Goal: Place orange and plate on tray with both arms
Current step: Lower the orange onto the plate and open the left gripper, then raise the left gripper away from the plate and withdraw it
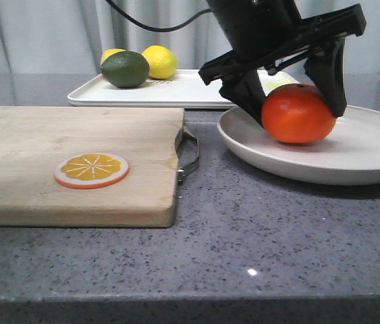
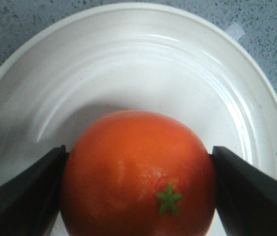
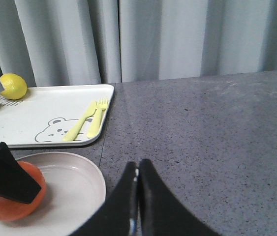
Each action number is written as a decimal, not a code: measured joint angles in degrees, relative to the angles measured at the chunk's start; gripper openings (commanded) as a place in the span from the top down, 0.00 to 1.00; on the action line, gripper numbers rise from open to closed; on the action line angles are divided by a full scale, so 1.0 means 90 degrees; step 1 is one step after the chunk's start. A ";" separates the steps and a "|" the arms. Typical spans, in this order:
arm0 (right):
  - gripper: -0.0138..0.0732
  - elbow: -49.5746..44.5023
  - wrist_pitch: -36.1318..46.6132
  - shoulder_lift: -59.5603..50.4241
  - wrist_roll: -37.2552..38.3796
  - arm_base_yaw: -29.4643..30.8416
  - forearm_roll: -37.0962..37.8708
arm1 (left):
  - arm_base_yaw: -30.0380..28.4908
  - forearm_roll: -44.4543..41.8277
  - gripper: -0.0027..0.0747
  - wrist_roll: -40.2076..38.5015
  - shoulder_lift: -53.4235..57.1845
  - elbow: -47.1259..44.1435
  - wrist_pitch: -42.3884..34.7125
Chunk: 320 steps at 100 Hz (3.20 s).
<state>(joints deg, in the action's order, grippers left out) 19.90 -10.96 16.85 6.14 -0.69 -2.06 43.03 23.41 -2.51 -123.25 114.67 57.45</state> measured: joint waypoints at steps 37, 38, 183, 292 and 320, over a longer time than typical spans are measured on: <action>0.91 0.0000 0.0000 0.0000 0.0000 0.0000 0.0000 | 0.0000 0.0000 0.23 0.0000 0.0005 0.0000 0.0000; 0.91 0.0000 0.0000 0.0000 0.0000 0.0000 0.0000 | 0.0000 0.0000 0.23 0.0000 0.0005 0.0000 0.0000; 0.91 0.0000 -0.0089 0.0000 0.0000 0.0000 0.0000 | -0.0148 -0.2317 0.94 -0.0012 0.1783 0.2035 0.1671; 0.90 0.0051 -0.0744 0.0470 0.0000 0.0000 0.0000 | -0.1250 -0.3194 0.99 -0.0012 0.7463 -0.4345 -0.0665; 0.87 0.0740 -0.1138 0.1476 -0.0106 0.0000 0.0000 | -0.1250 -0.3445 0.99 -0.0012 0.8889 -0.6100 -0.1437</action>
<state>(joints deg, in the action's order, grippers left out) 26.56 -21.20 30.13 5.19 -0.69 -2.06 31.78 -7.59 -2.62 -43.25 59.77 44.51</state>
